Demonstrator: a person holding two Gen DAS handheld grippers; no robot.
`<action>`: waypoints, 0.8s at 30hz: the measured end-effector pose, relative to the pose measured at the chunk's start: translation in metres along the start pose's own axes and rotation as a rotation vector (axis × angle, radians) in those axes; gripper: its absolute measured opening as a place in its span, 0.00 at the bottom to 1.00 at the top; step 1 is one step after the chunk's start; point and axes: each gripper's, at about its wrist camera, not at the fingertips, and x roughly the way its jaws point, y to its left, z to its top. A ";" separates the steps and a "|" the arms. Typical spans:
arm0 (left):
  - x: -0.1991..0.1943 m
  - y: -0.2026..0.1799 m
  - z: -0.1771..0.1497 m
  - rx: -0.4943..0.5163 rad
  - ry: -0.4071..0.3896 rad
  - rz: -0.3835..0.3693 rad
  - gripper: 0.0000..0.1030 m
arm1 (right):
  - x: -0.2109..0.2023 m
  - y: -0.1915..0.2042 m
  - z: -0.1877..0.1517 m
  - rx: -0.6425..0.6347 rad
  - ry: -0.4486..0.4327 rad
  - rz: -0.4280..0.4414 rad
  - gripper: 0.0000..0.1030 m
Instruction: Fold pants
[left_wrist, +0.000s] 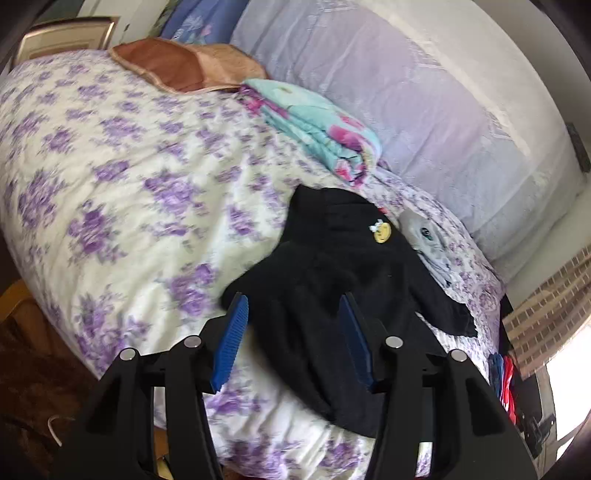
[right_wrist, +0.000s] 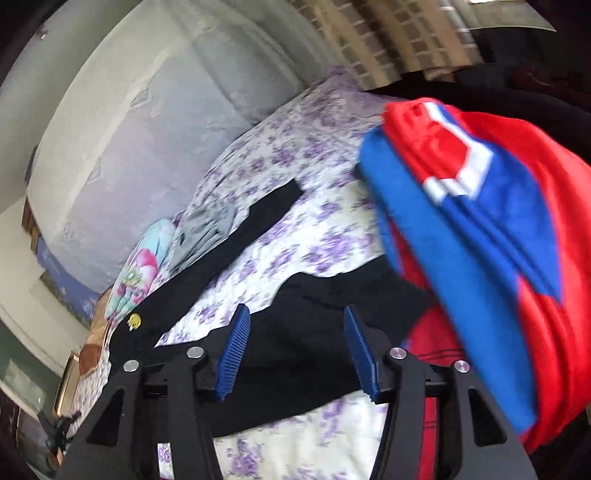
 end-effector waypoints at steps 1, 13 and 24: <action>0.000 -0.013 0.000 0.041 -0.009 -0.013 0.49 | 0.020 0.016 -0.003 -0.030 0.051 0.050 0.54; 0.090 -0.039 -0.043 0.193 0.140 0.061 0.62 | 0.121 0.089 -0.063 -0.119 0.305 0.200 0.56; 0.052 -0.065 -0.011 0.231 -0.012 0.089 0.88 | 0.107 0.113 -0.025 -0.198 0.203 0.200 0.73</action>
